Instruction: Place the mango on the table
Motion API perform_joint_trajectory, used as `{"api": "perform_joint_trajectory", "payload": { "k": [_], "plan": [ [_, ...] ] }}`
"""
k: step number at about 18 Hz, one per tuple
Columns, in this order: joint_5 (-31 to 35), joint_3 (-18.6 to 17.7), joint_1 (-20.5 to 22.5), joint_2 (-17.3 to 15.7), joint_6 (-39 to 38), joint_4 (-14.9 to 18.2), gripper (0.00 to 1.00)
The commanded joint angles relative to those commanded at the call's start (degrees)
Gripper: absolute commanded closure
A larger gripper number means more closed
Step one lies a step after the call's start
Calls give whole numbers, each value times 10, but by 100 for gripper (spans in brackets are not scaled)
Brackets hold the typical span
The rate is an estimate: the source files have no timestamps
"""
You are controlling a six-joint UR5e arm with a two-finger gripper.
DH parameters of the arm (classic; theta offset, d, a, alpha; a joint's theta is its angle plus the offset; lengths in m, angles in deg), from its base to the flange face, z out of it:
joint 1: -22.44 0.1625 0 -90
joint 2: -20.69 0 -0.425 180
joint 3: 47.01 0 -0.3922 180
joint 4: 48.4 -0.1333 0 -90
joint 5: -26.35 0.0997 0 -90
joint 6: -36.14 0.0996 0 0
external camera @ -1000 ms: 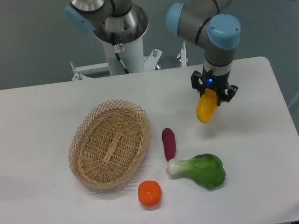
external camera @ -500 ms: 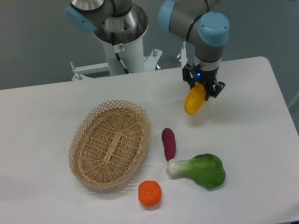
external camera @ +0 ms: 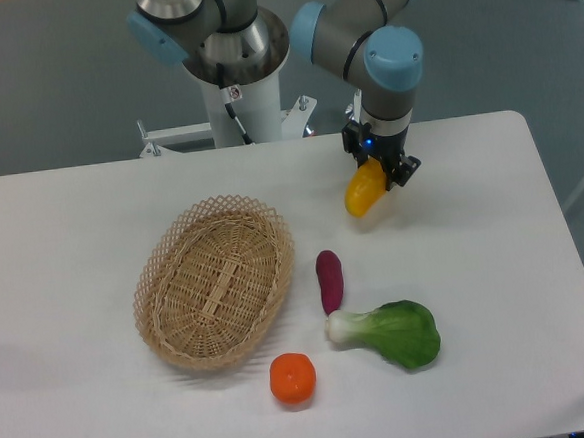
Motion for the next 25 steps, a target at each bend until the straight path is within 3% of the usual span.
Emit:
{"api": "perform_joint_trajectory", "payload": {
  "k": [5,6,7,8,17,25],
  "plan": [
    [1,1,-1,0,0,0,31],
    [1,1,-1,1,-1,0,24],
    [1,1,-1,1,-2,0,6],
    [1,2,0,1,-2,0,0],
    [-4,13,6,1,-10,0,0],
    [-3,74,13,7,-8,14,0]
  ]
}}
